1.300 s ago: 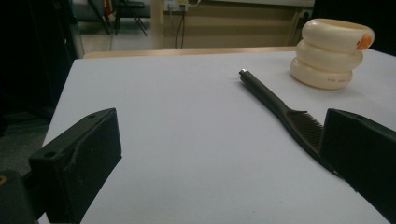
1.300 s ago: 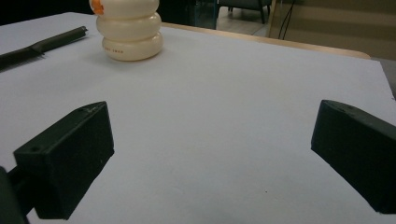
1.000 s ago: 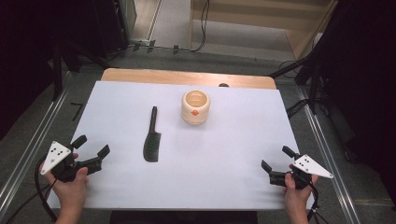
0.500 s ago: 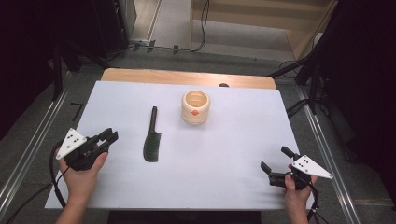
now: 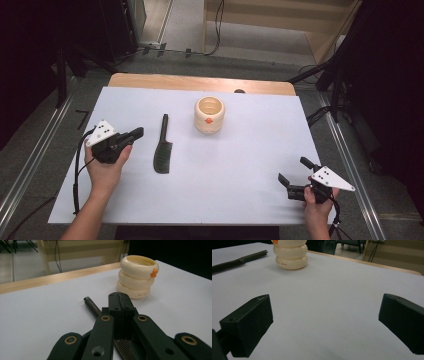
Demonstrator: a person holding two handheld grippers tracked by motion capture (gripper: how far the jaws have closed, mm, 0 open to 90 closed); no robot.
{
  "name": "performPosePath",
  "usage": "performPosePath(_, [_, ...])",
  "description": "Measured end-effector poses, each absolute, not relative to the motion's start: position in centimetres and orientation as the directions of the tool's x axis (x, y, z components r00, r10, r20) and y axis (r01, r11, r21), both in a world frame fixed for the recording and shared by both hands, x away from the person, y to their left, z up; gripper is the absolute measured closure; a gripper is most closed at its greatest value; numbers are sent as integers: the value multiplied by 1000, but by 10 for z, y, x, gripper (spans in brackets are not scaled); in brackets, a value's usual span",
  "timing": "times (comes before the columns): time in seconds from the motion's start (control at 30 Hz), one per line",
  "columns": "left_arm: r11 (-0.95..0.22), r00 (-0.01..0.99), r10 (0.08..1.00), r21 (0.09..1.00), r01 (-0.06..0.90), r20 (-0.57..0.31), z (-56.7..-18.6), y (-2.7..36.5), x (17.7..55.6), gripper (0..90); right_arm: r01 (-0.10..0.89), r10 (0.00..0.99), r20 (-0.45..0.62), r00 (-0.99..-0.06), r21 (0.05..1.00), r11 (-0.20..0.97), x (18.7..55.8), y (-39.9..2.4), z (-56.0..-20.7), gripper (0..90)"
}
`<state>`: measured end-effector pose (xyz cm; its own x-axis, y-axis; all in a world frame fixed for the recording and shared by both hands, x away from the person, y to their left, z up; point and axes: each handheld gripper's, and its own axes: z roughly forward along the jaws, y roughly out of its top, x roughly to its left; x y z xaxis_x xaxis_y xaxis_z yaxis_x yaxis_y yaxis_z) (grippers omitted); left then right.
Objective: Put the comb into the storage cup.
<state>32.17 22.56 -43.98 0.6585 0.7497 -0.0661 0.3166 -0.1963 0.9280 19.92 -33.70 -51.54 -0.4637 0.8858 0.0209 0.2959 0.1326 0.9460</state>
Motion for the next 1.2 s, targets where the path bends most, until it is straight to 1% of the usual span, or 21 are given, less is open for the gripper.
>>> performPosePath(0.3, [-228,685,725,913,338,-72,-438,208,349,900,296,886,20,-464,946,134,200,-337,-516,0])
performPosePath(0.4, [-249,690,720,900,358,-75,-439,202,359,900,298,886,17,-463,945,137,199,-336,-516,0])
performPosePath(0.53, [-249,684,722,884,395,-103,-442,195,374,900,294,883,10,-469,945,146,200,-336,-516,0])
performPosePath(0.8, [-306,699,706,843,443,-111,-444,177,393,900,294,883,9,-470,945,147,200,-336,-516,0])
performPosePath(0.87, [-313,711,689,824,472,-145,-446,172,403,900,297,882,10,-471,943,148,200,-336,-516,0])
performPosePath(0.9, [-313,711,689,824,472,-145,-446,172,403,900,297,882,10,-471,943,148,200,-336,-516,0])
performPosePath(0.93, [-307,705,688,811,498,-172,-448,169,409,900,297,882,10,-471,943,147,200,-336,-516,0])
performPosePath(0.97, [-311,702,690,804,507,-176,-450,167,412,900,298,882,12,-471,943,146,200,-336,-516,0])
performPosePath(1.17, [-351,692,703,768,536,-162,-456,157,426,900,295,882,12,-471,944,145,200,-336,-516,0])
performPosePath(1.2, [-374,694,703,748,547,-156,-460,153,431,900,295,881,10,-473,944,148,200,-336,-516,0])
